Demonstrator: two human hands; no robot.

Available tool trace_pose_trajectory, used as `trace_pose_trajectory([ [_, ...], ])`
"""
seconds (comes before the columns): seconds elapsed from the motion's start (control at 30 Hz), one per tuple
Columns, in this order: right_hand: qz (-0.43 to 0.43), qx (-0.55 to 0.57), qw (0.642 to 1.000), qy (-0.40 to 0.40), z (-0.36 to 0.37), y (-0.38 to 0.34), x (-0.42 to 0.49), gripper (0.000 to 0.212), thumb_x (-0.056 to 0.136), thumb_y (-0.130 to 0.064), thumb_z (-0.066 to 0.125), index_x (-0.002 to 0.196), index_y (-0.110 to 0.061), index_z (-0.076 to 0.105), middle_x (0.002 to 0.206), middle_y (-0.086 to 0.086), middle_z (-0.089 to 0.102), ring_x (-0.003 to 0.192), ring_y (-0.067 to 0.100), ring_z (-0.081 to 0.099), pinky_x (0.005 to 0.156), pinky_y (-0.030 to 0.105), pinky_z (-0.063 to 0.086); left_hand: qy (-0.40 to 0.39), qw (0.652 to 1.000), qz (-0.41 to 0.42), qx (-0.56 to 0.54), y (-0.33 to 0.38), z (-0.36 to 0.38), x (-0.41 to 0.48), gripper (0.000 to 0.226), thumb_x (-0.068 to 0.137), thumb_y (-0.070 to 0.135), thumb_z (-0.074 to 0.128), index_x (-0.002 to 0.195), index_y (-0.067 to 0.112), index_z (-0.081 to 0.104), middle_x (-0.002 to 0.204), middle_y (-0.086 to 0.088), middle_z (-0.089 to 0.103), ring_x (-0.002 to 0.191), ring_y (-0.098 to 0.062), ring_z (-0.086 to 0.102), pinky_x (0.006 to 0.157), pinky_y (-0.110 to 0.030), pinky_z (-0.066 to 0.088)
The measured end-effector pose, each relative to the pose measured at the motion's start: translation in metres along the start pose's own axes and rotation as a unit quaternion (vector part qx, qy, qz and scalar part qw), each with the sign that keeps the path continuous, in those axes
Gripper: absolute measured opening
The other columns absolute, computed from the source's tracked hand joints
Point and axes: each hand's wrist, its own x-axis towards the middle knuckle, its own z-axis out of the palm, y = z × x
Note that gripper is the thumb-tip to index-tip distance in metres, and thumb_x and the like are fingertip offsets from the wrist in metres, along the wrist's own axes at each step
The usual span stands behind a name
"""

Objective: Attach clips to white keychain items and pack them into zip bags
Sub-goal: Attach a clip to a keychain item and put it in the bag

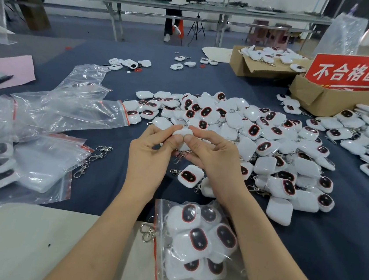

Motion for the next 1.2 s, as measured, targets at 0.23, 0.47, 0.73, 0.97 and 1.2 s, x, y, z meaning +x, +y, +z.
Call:
trace_pose_trajectory([
  [0.23,0.002,-0.011,1.000,-0.002,-0.003,0.001,0.001,0.010,0.091,-0.006,0.071,0.097,-0.014,0.073,0.089,0.012,0.078,0.086,0.020,0.076,0.072,0.022,0.059,-0.015,0.998,0.028,0.046,0.002,0.002,-0.002,0.033,0.098,0.010,0.065,0.101,0.042,0.072,0.097,0.001,0.065,0.082,0.005,0.063,0.076,-0.012,0.051],
  [0.47,0.015,0.001,0.998,-0.068,-0.009,0.002,0.003,0.024,0.098,-0.008,0.062,0.117,-0.018,0.071,0.106,0.008,0.077,0.094,0.026,0.075,0.078,0.024,0.059,-0.034,0.995,-0.081,-0.048,-0.001,-0.005,0.004,0.020,0.100,0.015,0.062,0.104,0.029,0.075,0.085,0.003,0.073,0.077,-0.010,0.071,0.075,-0.030,0.060],
  [0.73,0.015,0.041,0.999,0.008,-0.013,0.004,0.008,0.012,0.096,-0.018,0.066,0.103,-0.018,0.076,0.094,0.005,0.077,0.080,0.014,0.070,0.076,0.021,0.057,-0.053,0.957,-0.219,-0.184,0.005,-0.002,0.007,0.012,0.101,0.013,0.058,0.092,0.005,0.061,0.062,-0.002,0.064,0.051,-0.013,0.060,0.049,-0.024,0.053],
  [0.97,0.033,0.061,0.998,0.008,-0.011,0.000,0.006,0.013,0.097,-0.014,0.063,0.102,-0.008,0.073,0.085,0.005,0.076,0.072,0.012,0.071,0.070,0.018,0.056,-0.066,0.945,-0.245,-0.208,0.012,-0.002,0.006,0.012,0.102,0.013,0.054,0.106,0.011,0.065,0.058,-0.001,0.060,0.046,-0.011,0.057,0.043,-0.023,0.049],
  [1.2,0.036,0.069,0.997,0.009,-0.014,0.002,0.009,0.014,0.098,-0.015,0.063,0.099,-0.017,0.077,0.091,0.006,0.077,0.078,0.014,0.073,0.072,0.022,0.058,-0.088,0.957,-0.197,-0.195,0.007,-0.004,0.004,0.022,0.102,0.017,0.058,0.120,0.018,0.070,0.074,-0.003,0.066,0.063,-0.011,0.064,0.059,-0.022,0.056],
])
